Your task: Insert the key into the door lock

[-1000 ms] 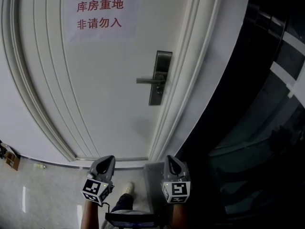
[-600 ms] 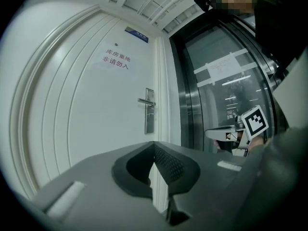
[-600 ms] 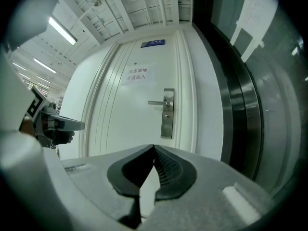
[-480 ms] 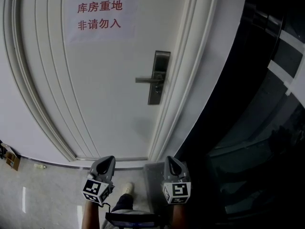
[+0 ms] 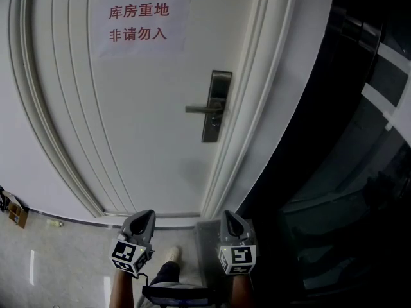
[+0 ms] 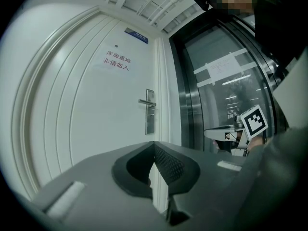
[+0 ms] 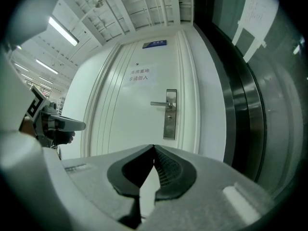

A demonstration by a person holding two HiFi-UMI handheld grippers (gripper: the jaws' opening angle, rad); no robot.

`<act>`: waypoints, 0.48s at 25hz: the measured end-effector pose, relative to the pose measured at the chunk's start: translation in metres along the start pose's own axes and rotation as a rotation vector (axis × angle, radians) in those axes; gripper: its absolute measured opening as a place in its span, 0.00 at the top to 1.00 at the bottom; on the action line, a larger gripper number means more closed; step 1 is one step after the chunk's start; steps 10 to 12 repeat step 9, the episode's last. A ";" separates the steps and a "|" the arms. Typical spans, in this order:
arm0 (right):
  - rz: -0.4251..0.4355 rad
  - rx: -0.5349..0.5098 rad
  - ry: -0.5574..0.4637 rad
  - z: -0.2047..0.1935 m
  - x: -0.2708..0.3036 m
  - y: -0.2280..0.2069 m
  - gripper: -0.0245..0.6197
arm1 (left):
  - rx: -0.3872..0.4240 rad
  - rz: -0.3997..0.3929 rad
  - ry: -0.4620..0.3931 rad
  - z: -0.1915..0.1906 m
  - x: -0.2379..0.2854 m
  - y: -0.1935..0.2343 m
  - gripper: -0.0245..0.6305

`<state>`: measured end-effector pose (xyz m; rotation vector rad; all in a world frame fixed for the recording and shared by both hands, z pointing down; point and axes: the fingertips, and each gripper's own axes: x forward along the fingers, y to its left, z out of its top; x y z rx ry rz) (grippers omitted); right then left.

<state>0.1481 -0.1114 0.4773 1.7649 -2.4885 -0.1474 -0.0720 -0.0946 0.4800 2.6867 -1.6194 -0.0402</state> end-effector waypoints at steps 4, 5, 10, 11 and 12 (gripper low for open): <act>0.000 0.000 0.000 0.000 0.000 0.001 0.96 | 0.003 -0.002 0.003 0.000 -0.001 0.000 0.96; 0.001 -0.001 0.001 0.000 -0.001 0.001 0.96 | 0.003 -0.002 0.004 0.000 -0.001 0.000 0.96; 0.001 -0.004 0.003 -0.001 -0.003 0.000 0.96 | 0.001 -0.005 0.004 -0.001 -0.002 -0.003 0.96; 0.001 -0.004 0.003 -0.001 -0.003 0.000 0.96 | 0.001 -0.005 0.004 -0.001 -0.002 -0.003 0.96; 0.001 -0.004 0.003 -0.001 -0.003 0.000 0.96 | 0.001 -0.005 0.004 -0.001 -0.002 -0.003 0.96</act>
